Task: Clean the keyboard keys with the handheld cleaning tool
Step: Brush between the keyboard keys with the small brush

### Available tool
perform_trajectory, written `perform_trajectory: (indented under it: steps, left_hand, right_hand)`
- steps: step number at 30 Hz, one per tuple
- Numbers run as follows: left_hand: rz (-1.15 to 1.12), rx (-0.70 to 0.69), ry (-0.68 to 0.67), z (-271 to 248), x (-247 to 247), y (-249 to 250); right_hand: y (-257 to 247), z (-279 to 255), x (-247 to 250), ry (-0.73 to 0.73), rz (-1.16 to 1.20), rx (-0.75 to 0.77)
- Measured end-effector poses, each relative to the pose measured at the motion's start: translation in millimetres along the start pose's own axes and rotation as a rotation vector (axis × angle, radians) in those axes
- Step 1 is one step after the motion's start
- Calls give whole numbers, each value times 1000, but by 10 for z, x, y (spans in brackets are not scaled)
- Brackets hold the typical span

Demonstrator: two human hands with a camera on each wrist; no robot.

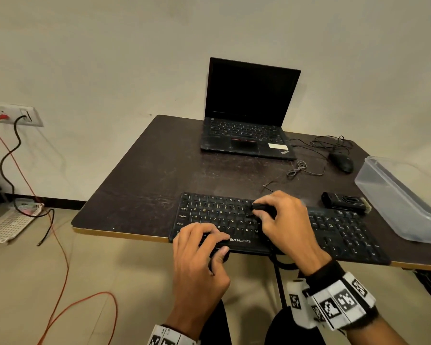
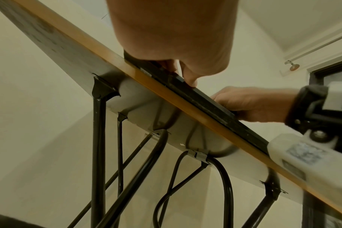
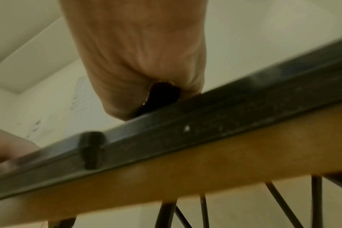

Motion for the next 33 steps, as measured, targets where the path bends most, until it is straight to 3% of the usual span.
perform_trajectory:
  steps: [5, 10, 13, 17, 22, 26, 30, 33]
  left_hand:
    - [2, 7, -5, -11, 4, -11]
    - [-1, 10, -5, -5, 17, 7]
    - [6, 17, -7, -1, 20, 0]
    - [6, 18, -2, 2, 11, 3]
    - [10, 18, -10, -1, 13, -12]
    - [11, 12, -21, -1, 5, -11]
    - [19, 9, -23, -1, -8, -25]
    - [15, 16, -23, -1, -6, -29]
  right_hand:
    - [-283, -100, -86, -190, 29, 145]
    - [-117, 176, -16, -165, -158, 31]
    - [-278, 64, -88, -256, -91, 110]
    - [-103, 219, -27, -184, -153, -5]
    - [-265, 197, -118, -271, -105, 48]
    - [-111, 355, -79, -211, -161, -48]
    - [-349, 236, -183, -315, -94, 121]
    - [-209, 217, -63, -280, -72, 63]
Point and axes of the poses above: each hand's wrist, its own z-axis towards the middle knuckle, its own x-axis out of the back of the hand, y = z × x, the point moved 5 cm from there along z, towards the middle knuckle, and after that the axes turned 8 degrees about y, right-handed, at the moved point
